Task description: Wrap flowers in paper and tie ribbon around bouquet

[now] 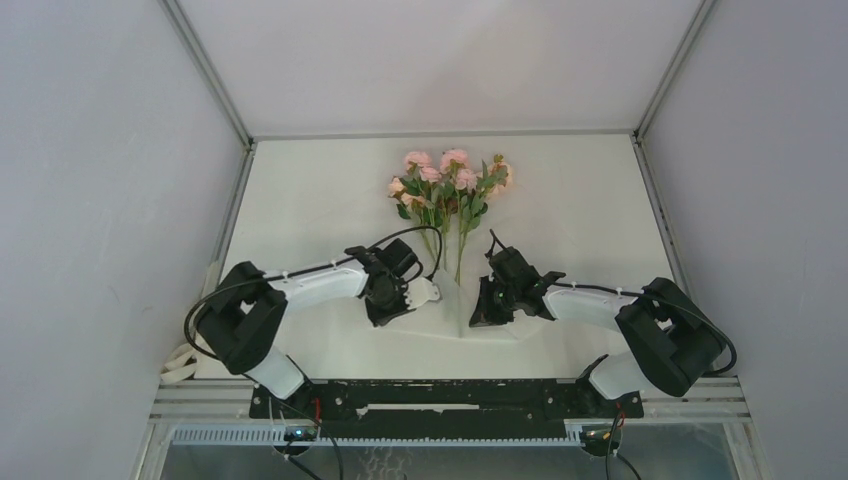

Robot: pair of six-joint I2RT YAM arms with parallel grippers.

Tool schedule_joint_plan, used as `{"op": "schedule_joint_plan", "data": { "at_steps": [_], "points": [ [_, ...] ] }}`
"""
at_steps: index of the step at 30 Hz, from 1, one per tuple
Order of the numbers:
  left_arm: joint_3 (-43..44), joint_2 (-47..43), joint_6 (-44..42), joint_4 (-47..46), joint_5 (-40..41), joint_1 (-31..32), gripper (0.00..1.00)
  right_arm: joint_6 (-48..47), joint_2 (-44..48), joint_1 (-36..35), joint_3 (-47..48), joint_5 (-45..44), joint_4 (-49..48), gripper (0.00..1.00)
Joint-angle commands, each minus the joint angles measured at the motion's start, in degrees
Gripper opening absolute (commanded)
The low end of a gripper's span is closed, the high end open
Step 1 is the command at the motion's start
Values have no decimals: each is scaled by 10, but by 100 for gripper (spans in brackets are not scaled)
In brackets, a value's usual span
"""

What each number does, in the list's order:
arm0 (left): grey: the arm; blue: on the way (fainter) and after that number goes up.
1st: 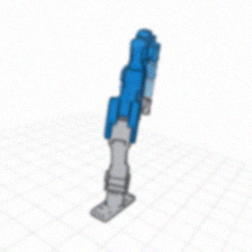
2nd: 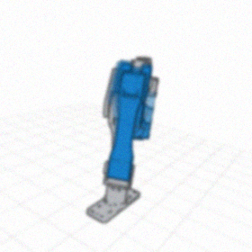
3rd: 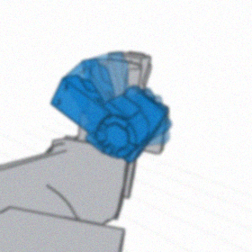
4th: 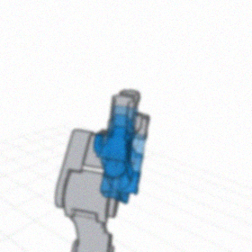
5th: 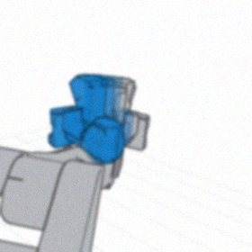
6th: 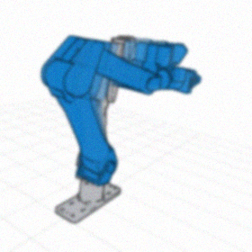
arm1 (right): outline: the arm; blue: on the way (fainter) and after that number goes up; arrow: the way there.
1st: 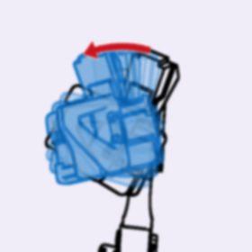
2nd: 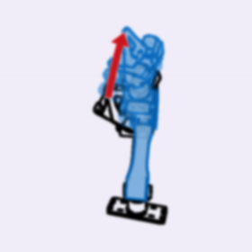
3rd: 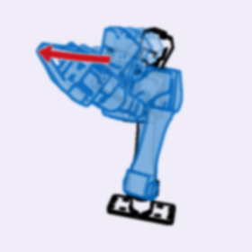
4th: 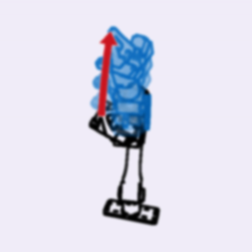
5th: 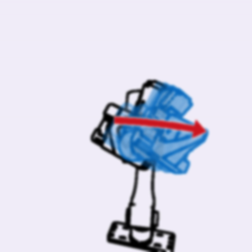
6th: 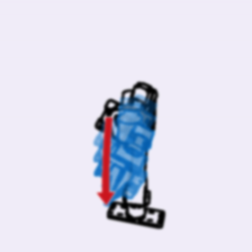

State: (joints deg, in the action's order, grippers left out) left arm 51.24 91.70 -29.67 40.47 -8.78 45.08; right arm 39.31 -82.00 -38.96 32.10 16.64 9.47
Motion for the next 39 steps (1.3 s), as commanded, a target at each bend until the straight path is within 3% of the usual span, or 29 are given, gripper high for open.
{"op": "schedule_joint_plan", "data": {
  "at_steps": [1, 8, 11, 16, 19, 22, 26, 30, 36, 39],
  "points": [
    [-67, -21, -35, 61, 40, -21, 8, -16, -9, 2, -1, -32, 27, 8],
    [-67, -86, -48, 110, 45, -36, 7, -14, -9, -1, 0, -34, 24, 8],
    [17, -119, -41, 154, 17, -38, 9, -11, -6, -2, 0, -34, 25, 8],
    [151, -104, -26, 180, -117, -2, 14, -1, 9, -7, 0, -50, 33, 9],
    [149, -61, 66, 41, -168, 18, 32, 7, 15, -8, 0, -59, 34, 9],
    [107, -23, 154, -125, -165, 18, 36, 16, 20, -10, 0, -69, 33, 9],
    [109, 32, 208, -218, -171, 19, 38, 33, 26, -17, 0, -84, 36, 9],
    [93, 67, 221, -268, -154, 21, 38, 55, 38, -26, 0, -113, 50, 9],
    [86, 112, 229, -254, -99, 23, 37, 90, 80, -33, 0, -150, 88, 9],
    [85, 124, 226, -238, -96, 23, 36, 127, 120, -47, 0, -183, 138, 19]
  ]
}}
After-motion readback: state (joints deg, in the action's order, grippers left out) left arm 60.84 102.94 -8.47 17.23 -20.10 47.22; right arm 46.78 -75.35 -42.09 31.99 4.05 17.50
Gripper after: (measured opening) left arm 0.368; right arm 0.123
